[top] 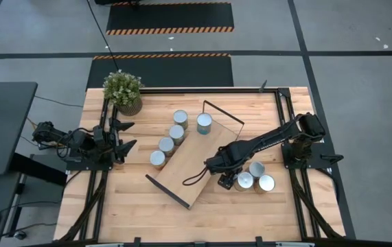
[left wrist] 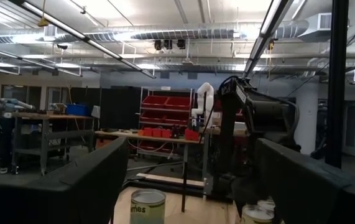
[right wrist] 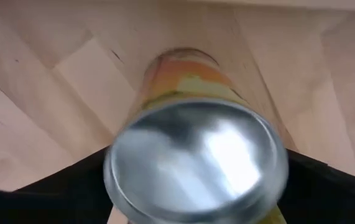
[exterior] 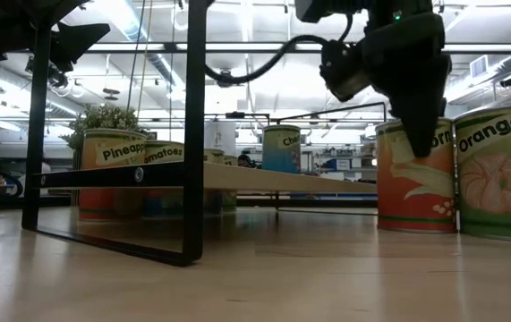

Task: Pick and place cans onto a shelf
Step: Put the canned corn on the shelf

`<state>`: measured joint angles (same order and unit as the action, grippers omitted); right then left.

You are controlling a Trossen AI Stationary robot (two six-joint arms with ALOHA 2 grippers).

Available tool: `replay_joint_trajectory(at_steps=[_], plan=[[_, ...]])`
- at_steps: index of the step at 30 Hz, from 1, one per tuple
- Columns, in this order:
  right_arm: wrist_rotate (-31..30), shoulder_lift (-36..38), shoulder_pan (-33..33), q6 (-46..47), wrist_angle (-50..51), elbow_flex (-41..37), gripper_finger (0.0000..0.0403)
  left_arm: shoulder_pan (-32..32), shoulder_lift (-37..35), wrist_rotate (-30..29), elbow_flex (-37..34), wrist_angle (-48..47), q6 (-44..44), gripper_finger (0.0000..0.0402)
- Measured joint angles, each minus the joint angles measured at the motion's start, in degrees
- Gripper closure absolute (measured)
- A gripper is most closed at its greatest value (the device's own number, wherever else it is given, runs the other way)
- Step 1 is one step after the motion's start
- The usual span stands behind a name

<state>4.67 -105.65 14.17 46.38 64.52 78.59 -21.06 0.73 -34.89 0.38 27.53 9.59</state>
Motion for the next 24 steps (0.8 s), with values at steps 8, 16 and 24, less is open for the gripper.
replay_joint_trajectory(at_steps=[8,16,24], plan=[[-0.8,0.0,-0.4,-5.4,5.1,3.6,0.0085,0.0,0.0,0.0,0.0,0.0,0.0,0.0046],[-10.5,0.2,-1.9,-9.7,21.6,16.8,0.008,0.0,0.0,0.0,0.0,0.0,0.0,0.0046],[-13.8,0.2,-9.7,-28.3,18.1,20.3,0.0079,0.0,0.0,0.0,0.0,0.1,0.0,0.0046]])
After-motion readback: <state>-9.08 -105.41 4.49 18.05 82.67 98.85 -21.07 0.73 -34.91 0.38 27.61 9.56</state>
